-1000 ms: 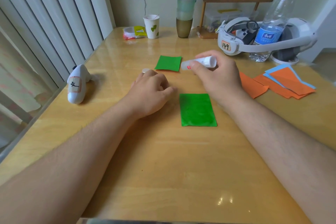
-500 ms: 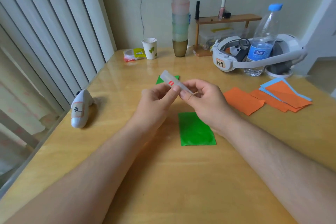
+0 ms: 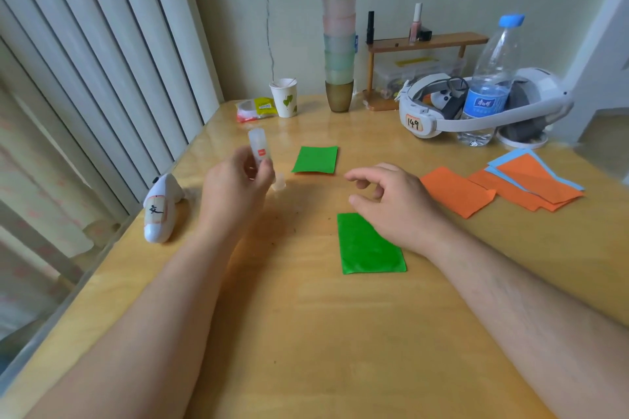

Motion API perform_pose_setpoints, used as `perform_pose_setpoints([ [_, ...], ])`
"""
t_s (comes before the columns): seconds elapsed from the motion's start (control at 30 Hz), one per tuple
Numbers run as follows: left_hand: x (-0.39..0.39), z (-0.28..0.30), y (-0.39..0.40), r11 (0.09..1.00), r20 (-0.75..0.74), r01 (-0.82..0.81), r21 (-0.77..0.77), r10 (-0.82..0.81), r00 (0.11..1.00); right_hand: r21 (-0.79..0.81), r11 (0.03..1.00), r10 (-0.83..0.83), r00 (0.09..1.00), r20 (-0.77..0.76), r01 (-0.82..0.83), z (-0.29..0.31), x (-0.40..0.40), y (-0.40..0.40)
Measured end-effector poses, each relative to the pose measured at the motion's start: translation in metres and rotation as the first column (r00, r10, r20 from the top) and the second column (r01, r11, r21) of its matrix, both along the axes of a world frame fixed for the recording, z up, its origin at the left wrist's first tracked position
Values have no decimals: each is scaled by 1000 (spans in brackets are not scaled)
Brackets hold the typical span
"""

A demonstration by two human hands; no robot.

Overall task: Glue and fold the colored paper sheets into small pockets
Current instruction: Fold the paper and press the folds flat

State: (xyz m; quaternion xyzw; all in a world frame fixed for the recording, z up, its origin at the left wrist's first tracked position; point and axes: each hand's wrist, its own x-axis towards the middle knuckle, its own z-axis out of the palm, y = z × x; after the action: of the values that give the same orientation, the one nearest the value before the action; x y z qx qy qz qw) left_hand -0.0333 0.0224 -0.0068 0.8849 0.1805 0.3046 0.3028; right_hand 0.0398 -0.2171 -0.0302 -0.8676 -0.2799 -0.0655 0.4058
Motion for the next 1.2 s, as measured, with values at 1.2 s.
perform_pose_setpoints([
  [1.2, -7, -24, -57, 922, -27, 368, 121, -367, 930, -501, 800, -367, 930, 25, 329, 21, 40, -67],
])
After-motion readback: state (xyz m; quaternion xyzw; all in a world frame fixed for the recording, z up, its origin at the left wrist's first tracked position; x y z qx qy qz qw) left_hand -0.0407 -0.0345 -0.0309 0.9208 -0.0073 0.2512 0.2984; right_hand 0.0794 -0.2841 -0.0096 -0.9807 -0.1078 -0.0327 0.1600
